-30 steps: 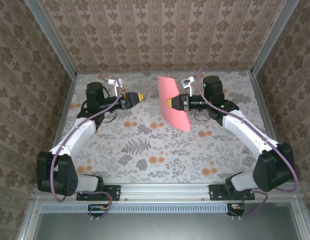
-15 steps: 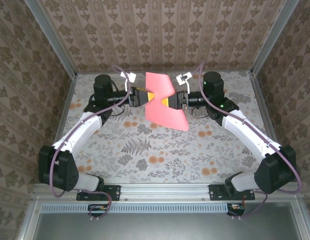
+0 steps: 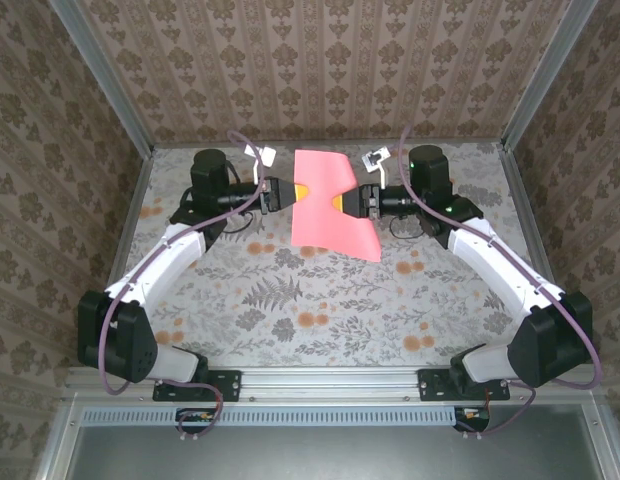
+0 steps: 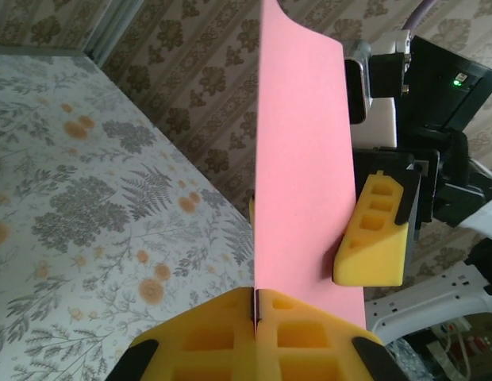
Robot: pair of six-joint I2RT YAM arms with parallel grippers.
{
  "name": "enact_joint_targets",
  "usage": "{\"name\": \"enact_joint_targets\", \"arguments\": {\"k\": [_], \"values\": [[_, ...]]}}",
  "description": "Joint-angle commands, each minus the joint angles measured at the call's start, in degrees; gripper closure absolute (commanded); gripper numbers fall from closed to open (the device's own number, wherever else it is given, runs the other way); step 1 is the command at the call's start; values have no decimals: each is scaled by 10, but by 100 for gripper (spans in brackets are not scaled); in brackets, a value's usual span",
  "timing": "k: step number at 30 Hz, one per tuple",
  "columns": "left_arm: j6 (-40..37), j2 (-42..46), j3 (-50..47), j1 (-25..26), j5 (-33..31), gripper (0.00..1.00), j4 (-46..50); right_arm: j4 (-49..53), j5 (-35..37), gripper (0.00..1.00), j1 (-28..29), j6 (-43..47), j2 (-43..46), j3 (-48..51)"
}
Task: Fold a paper plane with a square sheet of paper (fold left side to right side)
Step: Place a square sheet of paper at the center of the table, then hold the square sheet of paper at the center of the table.
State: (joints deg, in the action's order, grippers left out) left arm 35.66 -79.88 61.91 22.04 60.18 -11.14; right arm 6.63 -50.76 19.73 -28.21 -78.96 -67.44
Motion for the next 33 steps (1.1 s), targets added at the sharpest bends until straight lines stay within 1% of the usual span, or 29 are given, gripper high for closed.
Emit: {"name": "enact_joint_targets", "arguments": {"k": [1, 8, 9, 13, 16, 21, 23, 26, 29, 33], "values": [[-39, 8, -16, -3, -27, 100, 54, 62, 63, 54, -7, 38, 0, 7], [-44, -18, -74, -2, -75, 100, 74, 132, 157, 36, -8, 69, -3, 17], [-45, -25, -83, -1, -87, 100, 78, 141, 170, 34, -8, 73, -18, 20], [-48, -57, -119, 0, -119, 100, 80, 152, 216, 23, -7, 76, -24, 45], [-45, -88, -134, 0, -147, 100, 86, 148, 239, 22, -8, 68, -30, 64], [-48, -144, -130, 1, -167, 100, 111, 127, 266, 23, -7, 42, -47, 96], [-56, -157, -126, 1, -184, 100, 132, 116, 268, 26, -7, 31, -53, 107], [-68, -171, -116, 0, -205, 100, 163, 92, 268, 36, -4, 7, -70, 123], [-72, -181, -110, 1, -212, 100, 181, 64, 265, 50, 4, -16, -92, 135], [-76, -182, -102, 1, -220, 100, 202, 31, 264, 72, 20, -47, -135, 139]]}}
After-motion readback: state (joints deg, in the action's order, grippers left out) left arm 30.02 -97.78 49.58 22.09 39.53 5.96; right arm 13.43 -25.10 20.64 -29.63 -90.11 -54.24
